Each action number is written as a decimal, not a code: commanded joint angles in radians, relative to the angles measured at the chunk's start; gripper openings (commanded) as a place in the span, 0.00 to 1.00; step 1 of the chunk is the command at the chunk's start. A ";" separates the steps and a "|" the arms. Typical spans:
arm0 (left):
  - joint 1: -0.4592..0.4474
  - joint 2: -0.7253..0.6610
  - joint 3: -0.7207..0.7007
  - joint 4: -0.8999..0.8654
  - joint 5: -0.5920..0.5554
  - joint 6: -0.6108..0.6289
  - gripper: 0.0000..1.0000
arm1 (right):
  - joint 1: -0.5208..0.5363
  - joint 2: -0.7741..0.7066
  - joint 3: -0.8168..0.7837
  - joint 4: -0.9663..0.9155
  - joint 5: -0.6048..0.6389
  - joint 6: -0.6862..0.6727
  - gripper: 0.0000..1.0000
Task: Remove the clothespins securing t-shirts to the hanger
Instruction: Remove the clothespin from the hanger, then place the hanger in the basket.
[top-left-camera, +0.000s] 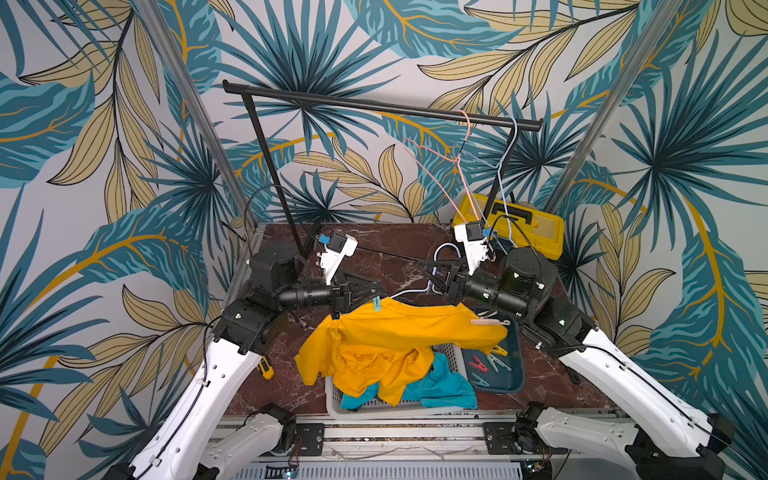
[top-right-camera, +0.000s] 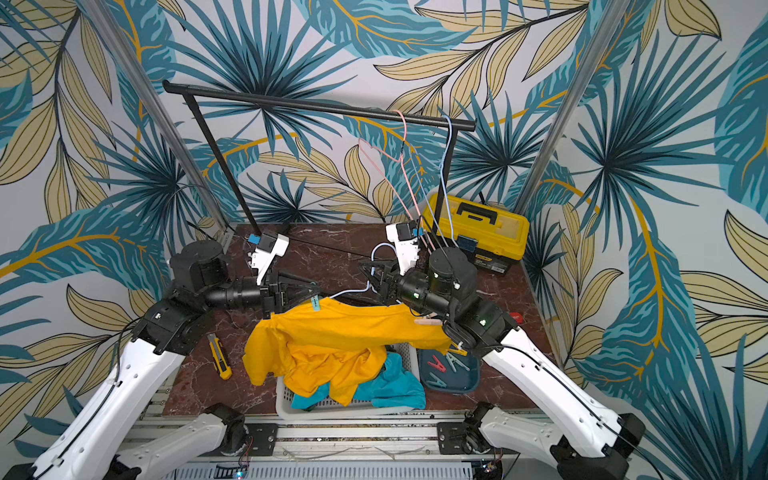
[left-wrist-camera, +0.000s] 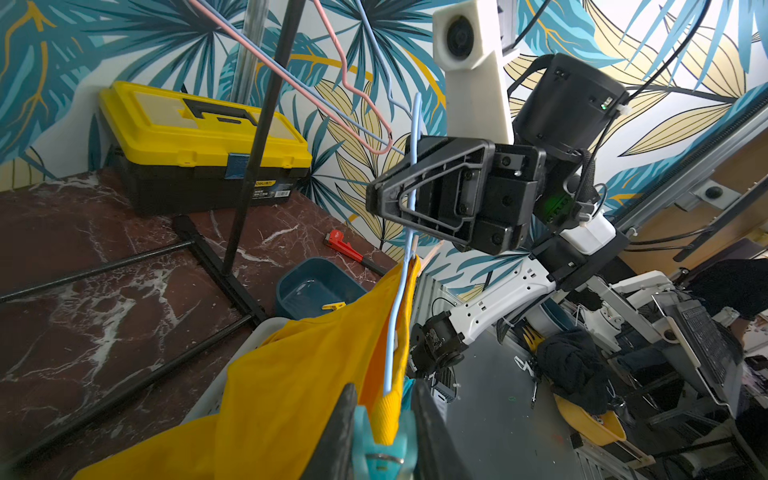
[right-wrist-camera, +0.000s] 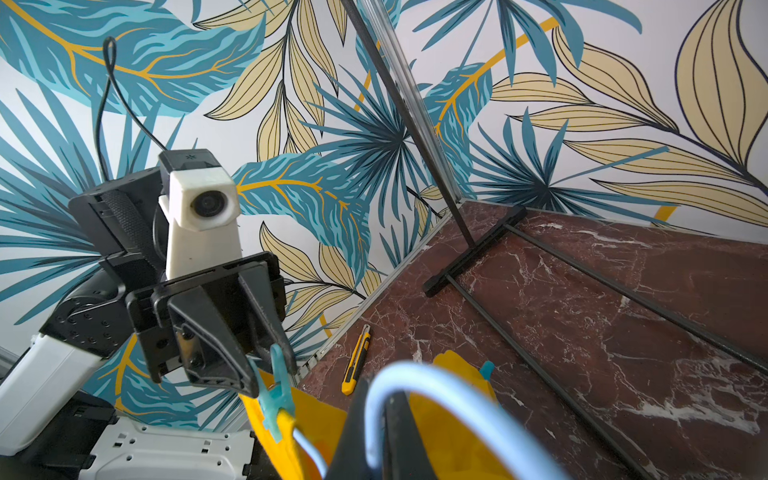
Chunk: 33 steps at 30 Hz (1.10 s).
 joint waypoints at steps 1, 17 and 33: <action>-0.003 -0.021 0.022 -0.007 -0.069 0.053 0.22 | 0.006 0.006 -0.014 0.037 0.002 0.007 0.05; -0.001 -0.028 0.087 -0.021 -0.161 0.101 0.13 | 0.006 0.057 -0.007 0.069 -0.030 0.035 0.06; -0.004 -0.178 0.058 -0.039 -0.231 0.119 0.19 | 0.079 0.283 0.179 0.150 -0.126 0.102 0.07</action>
